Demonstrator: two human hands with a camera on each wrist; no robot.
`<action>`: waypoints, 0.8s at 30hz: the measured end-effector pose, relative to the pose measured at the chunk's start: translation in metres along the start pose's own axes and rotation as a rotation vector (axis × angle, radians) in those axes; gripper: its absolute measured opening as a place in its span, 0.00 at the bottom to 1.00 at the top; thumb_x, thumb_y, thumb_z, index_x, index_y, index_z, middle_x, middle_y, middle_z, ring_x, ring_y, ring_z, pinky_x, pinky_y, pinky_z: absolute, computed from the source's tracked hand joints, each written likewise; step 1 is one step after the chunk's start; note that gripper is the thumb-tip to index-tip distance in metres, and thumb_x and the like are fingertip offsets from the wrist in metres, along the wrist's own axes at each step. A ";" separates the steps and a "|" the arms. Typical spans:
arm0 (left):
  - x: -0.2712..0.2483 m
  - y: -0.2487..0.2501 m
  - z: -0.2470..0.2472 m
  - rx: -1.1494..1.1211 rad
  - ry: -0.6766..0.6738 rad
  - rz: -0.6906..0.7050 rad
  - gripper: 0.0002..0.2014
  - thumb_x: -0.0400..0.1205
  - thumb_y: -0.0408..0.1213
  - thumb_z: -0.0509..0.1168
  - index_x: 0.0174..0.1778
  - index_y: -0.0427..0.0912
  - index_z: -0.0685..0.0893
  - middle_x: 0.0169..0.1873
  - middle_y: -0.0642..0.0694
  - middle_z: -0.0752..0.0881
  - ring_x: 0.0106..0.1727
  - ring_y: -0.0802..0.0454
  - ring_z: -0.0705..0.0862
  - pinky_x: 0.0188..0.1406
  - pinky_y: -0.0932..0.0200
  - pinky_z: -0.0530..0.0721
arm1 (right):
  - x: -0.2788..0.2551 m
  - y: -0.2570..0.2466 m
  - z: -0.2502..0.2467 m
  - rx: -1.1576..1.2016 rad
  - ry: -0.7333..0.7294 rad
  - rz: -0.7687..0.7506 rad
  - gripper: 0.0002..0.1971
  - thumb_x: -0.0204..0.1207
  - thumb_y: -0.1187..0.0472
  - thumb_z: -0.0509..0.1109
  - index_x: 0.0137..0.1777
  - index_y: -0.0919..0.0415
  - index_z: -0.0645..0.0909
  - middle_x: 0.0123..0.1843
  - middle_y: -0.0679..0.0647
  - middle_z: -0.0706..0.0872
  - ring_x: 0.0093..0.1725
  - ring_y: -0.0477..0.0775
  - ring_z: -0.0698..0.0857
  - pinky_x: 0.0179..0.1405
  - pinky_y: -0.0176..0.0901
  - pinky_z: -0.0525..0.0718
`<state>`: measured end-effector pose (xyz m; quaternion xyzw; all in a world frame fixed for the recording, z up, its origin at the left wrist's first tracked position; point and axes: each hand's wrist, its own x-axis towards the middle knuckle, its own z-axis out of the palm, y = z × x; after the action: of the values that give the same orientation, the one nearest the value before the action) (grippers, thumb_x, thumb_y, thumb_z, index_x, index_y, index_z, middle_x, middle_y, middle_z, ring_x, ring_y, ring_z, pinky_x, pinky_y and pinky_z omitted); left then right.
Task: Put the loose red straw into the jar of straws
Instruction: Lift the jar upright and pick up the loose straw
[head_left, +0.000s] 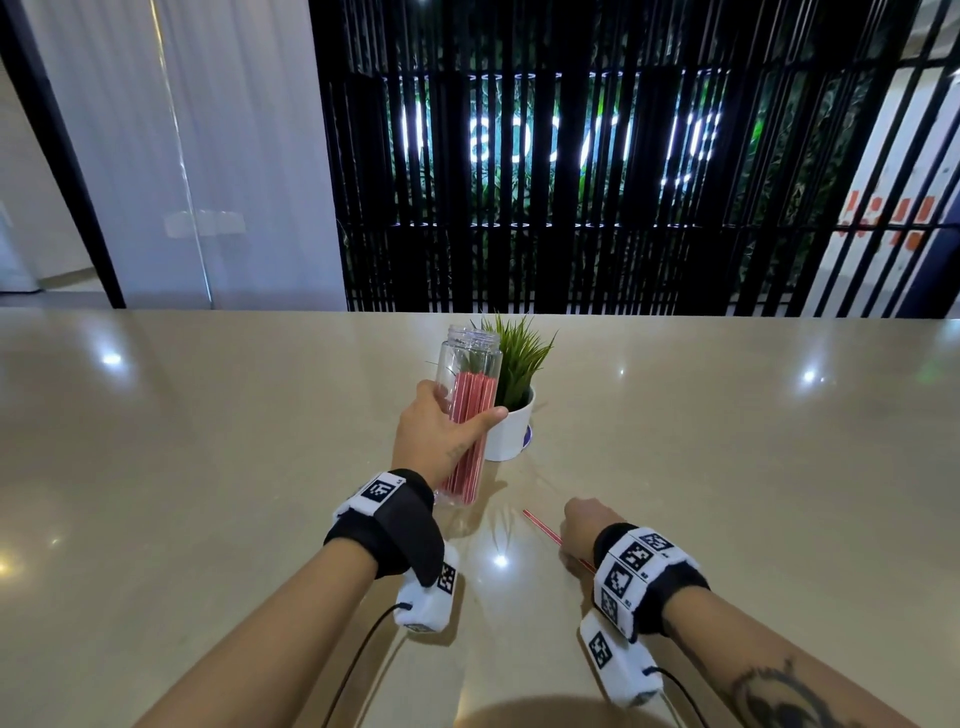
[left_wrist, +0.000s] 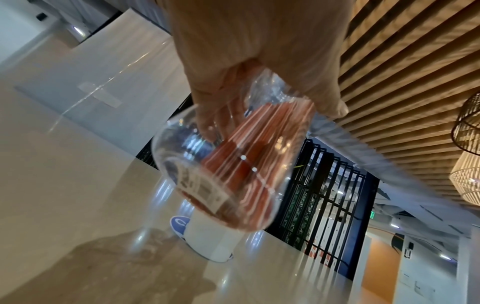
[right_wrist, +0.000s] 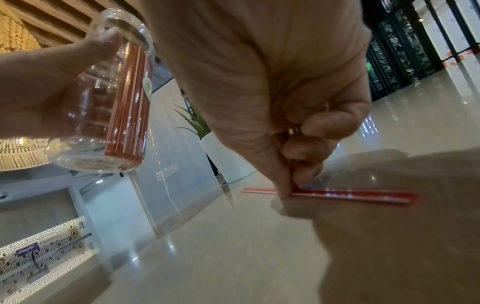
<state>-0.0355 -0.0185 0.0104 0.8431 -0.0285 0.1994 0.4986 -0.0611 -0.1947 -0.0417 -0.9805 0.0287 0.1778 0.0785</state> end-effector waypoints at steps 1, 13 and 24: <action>-0.001 0.001 0.000 0.006 0.003 0.002 0.37 0.60 0.62 0.73 0.56 0.41 0.70 0.47 0.44 0.81 0.48 0.45 0.82 0.51 0.48 0.83 | 0.001 -0.001 0.000 0.003 -0.023 0.000 0.08 0.75 0.69 0.65 0.52 0.65 0.79 0.30 0.52 0.70 0.51 0.60 0.84 0.43 0.40 0.76; -0.007 0.005 -0.003 0.063 0.019 0.018 0.35 0.60 0.63 0.73 0.53 0.42 0.72 0.44 0.46 0.82 0.44 0.48 0.81 0.44 0.54 0.79 | 0.000 0.007 -0.024 0.218 0.091 -0.065 0.07 0.80 0.66 0.58 0.53 0.65 0.77 0.53 0.62 0.80 0.53 0.60 0.81 0.43 0.41 0.73; -0.013 0.019 0.002 0.057 0.019 0.022 0.38 0.63 0.61 0.72 0.59 0.39 0.71 0.47 0.47 0.78 0.47 0.49 0.78 0.47 0.57 0.76 | -0.034 0.011 -0.127 1.004 0.680 -0.473 0.08 0.78 0.73 0.64 0.46 0.61 0.69 0.33 0.53 0.80 0.29 0.45 0.84 0.17 0.25 0.75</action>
<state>-0.0513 -0.0312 0.0207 0.8547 -0.0274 0.2134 0.4724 -0.0503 -0.2252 0.0858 -0.8059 -0.0852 -0.1994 0.5509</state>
